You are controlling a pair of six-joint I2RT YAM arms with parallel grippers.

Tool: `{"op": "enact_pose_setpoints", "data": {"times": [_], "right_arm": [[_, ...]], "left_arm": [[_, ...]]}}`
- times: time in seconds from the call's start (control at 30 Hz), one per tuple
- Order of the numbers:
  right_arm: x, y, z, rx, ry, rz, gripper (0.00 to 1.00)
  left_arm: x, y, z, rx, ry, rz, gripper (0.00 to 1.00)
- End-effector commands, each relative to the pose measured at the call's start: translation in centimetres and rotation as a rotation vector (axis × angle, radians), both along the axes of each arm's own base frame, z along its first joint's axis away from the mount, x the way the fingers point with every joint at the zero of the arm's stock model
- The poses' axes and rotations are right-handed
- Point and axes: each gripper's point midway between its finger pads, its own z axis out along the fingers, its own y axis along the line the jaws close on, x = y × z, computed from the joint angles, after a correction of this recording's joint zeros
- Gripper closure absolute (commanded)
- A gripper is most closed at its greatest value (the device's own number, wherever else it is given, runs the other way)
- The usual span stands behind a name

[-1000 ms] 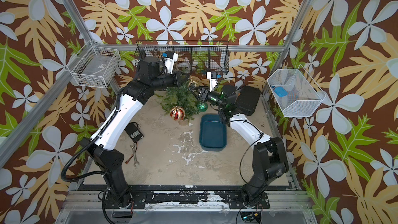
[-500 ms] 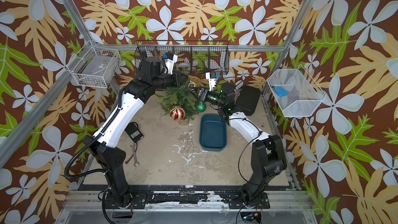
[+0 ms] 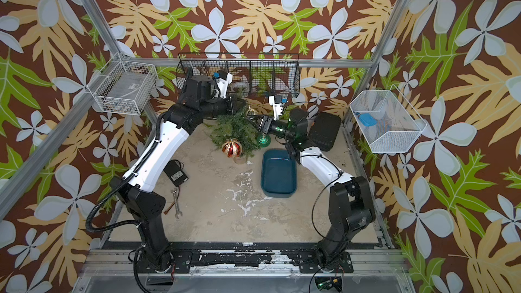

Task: Decorate the small christmas tree with ornaments
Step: Hang an ornament on the christmas tree.

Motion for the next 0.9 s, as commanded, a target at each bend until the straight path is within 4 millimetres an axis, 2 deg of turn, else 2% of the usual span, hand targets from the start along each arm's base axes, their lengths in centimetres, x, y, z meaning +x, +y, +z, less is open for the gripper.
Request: {"op": "enact_pose_setpoints", "data": {"times": [0.0, 0.67, 0.87], "right_arm": [[-0.8, -0.1, 1.6, 0.024, -0.054, 0.017, 0.46], [-2.1, -0.2, 1.9, 0.046, -0.068, 0.048, 0.47], [-2.3, 0.0, 1.6, 0.06, -0.06, 0.069, 0.47]], "left_arm": [[-0.4, 0.3, 1.4, -0.016, -0.026, 0.003, 1.0], [-1.5, 0.2, 2.5, -0.045, -0.023, -0.029, 1.0], [-1.6, 0.3, 2.2, -0.037, -0.012, -0.029, 1.0]]}}
